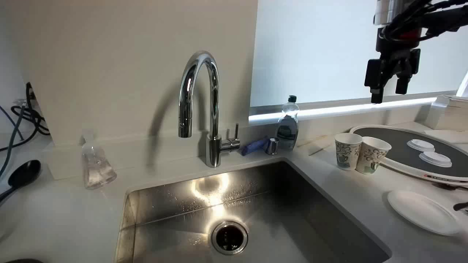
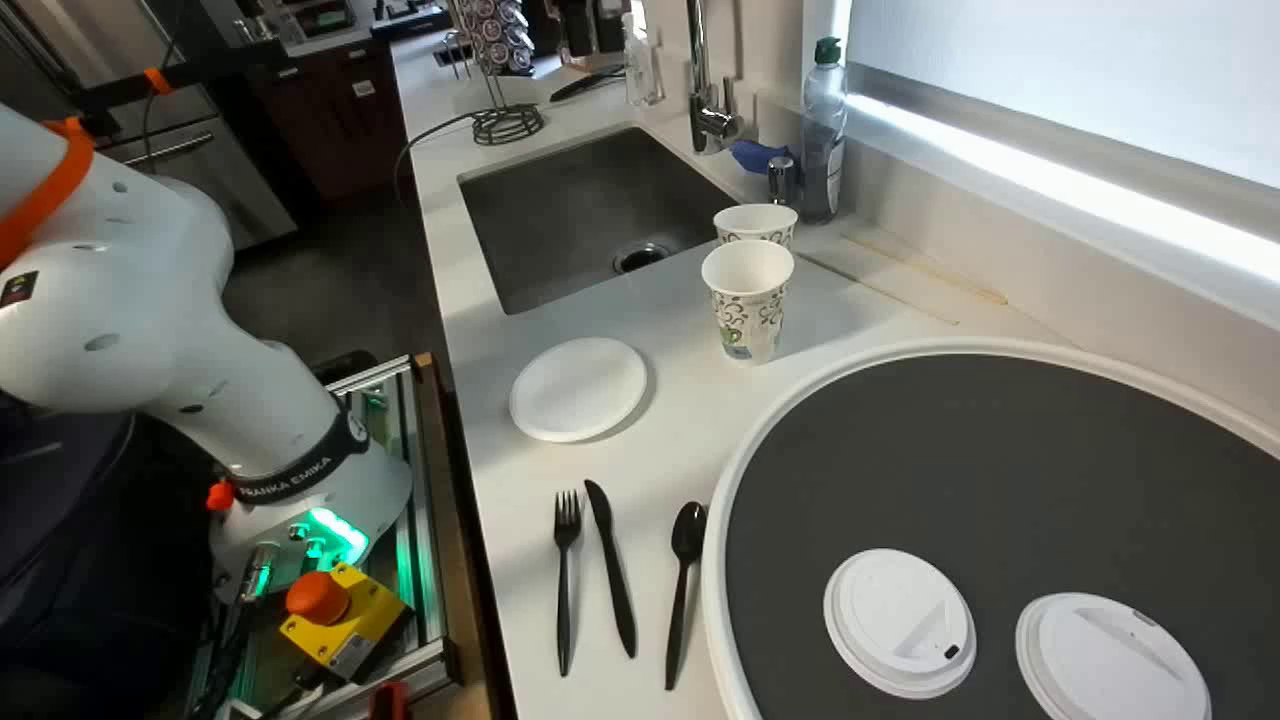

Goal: Put the coffee cups on the windowsill.

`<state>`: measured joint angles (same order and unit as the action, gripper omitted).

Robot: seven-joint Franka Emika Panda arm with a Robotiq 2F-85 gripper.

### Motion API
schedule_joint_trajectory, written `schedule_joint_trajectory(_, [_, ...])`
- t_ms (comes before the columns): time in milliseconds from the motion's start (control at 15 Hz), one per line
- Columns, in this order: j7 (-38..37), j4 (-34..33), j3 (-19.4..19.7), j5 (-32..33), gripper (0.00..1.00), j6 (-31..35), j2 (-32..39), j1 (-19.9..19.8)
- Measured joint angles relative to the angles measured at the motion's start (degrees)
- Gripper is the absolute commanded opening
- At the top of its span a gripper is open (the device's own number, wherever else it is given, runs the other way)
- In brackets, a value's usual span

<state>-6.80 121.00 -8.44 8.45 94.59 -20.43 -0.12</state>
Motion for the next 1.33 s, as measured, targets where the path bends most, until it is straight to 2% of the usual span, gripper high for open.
schedule_joint_trajectory(600, [-0.38, -0.05, 0.03, 0.74, 1.0, 0.0, 0.06, 0.02])
schedule_joint_trajectory(800, [-5.14, 0.05, -0.05, 3.43, 1.0, 1.41, 1.35, 0.02])
schedule_joint_trajectory(1133, [-17.29, 1.57, 0.08, 5.93, 1.0, 10.18, 5.6, -0.57])
schedule_joint_trajectory(1333, [-21.75, 3.6, 0.35, 7.29, 1.0, 18.68, 6.96, -0.85])
